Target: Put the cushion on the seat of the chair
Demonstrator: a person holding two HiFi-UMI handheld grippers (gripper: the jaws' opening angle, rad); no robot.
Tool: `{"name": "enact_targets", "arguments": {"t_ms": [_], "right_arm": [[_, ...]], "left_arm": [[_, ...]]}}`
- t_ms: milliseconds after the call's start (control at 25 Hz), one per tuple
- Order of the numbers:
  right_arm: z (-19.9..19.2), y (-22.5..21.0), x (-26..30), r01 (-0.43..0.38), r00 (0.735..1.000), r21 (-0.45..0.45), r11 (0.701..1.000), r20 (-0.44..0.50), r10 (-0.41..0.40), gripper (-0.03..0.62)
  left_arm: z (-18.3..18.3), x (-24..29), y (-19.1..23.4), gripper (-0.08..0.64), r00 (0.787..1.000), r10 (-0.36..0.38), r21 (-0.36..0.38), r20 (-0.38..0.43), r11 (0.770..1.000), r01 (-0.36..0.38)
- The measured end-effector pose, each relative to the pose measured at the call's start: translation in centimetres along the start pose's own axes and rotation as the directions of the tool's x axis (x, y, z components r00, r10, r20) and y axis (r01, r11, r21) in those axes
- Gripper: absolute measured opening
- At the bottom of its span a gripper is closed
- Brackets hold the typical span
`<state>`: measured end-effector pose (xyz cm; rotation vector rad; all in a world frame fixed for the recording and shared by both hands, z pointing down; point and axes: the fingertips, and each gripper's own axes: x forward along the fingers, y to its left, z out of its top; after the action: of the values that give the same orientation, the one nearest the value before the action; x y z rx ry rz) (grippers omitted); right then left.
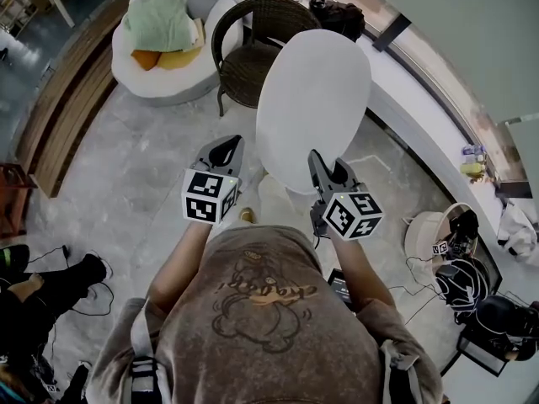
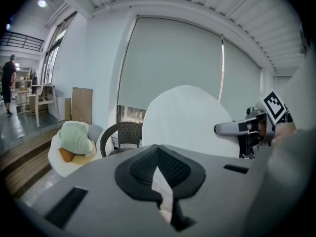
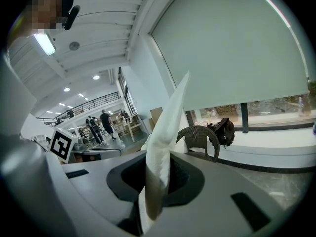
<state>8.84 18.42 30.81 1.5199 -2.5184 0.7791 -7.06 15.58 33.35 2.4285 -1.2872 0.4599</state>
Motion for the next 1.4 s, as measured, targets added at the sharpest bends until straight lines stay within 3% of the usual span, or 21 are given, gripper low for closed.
{"name": "enact_targets", "arguments": {"t_ms": [720,1400], "right_arm": [[6.0,-7.6,9.6,-0.037,0.999,0.016,0.999,-0.035,0.038,0.06],[9.6,-14.2,18.4,-0.159,0.98,0.024,0.987,-0.117,0.161,0.06]], "left_arm": [[5.9,11.1,4.6,0.005,1.0,0.02,0.001,-0.021,1.0,-0.02],[9.9,20.5,8.9,0.005,0.991,0.134,-0.059,-0.012,0.989,-0.134]]}}
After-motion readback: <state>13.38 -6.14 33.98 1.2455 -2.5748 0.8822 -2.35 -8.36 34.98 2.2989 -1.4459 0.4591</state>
